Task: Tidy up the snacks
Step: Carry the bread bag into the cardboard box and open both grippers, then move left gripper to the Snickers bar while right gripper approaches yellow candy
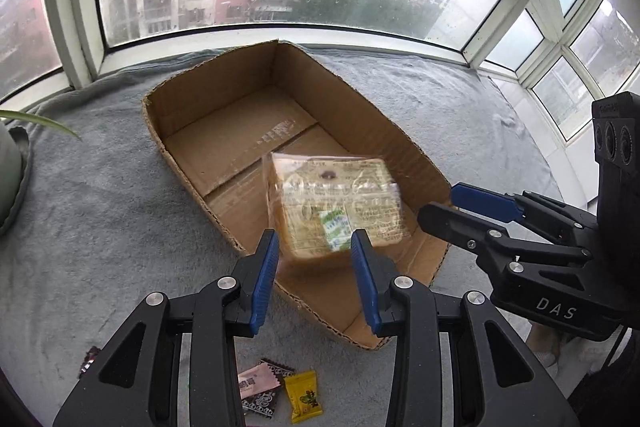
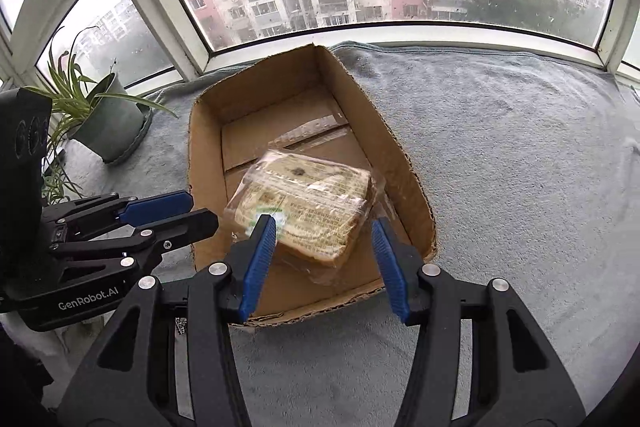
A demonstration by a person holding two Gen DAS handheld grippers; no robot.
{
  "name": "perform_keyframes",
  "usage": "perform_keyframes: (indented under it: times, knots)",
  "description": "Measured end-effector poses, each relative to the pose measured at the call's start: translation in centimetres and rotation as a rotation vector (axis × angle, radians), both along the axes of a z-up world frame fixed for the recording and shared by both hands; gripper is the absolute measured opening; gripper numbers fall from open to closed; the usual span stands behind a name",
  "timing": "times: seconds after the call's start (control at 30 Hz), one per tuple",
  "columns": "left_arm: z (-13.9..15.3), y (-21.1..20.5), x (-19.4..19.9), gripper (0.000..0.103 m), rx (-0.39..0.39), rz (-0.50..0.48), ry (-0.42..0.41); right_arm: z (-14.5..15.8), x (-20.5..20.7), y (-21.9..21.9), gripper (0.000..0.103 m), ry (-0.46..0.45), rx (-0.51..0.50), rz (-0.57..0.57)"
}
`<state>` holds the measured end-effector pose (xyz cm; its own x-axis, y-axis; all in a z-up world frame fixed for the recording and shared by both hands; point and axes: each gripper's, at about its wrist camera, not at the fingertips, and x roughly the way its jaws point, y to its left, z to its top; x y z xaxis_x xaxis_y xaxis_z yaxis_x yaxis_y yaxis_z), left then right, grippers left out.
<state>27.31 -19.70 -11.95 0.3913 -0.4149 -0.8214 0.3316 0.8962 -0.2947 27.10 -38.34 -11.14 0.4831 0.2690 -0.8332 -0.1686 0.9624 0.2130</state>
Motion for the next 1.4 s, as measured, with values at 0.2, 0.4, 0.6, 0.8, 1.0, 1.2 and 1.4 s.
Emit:
perform_keyframes:
  times: [0.2,0.4,0.6,0.8,1.0,1.2,1.4]
  knots:
    - [1.4,1.2,-0.5,0.035,-0.003,0.006,-0.03,1.4,-1.0,0.3,0.053,-0.026,0.009,0.006]
    - [4.4,4.3,-2.0,0.035,-0.021,0.03,-0.084,3.9,-3.3,2.2,0.053,-0.073,0.007,0.066]
    - [7.1,9.3,-4.9,0.035,-0.007,0.072,-0.149,5.5,-6.7,4.6,0.053,-0.093,0.022,0.14]
    - [7.4,15.4,-8.3,0.035,-0.003,0.15,-0.16,5.9,-10.0,7.6,0.06,-0.092,0.037,0.214]
    - [5.2,20.5,-12.7,0.036,0.027,0.233,-0.117,4.9,-12.5,11.2,0.075,-0.086,0.01,0.276]
    - [1.9,23.7,-16.7,0.043,0.036,0.316,-0.049,1.7,-14.4,13.5,0.083,-0.043,-0.001,0.286]
    - [-1.2,25.3,-18.1,0.045,0.011,0.379,0.017,-2.1,-14.5,12.7,0.083,0.011,-0.03,0.182]
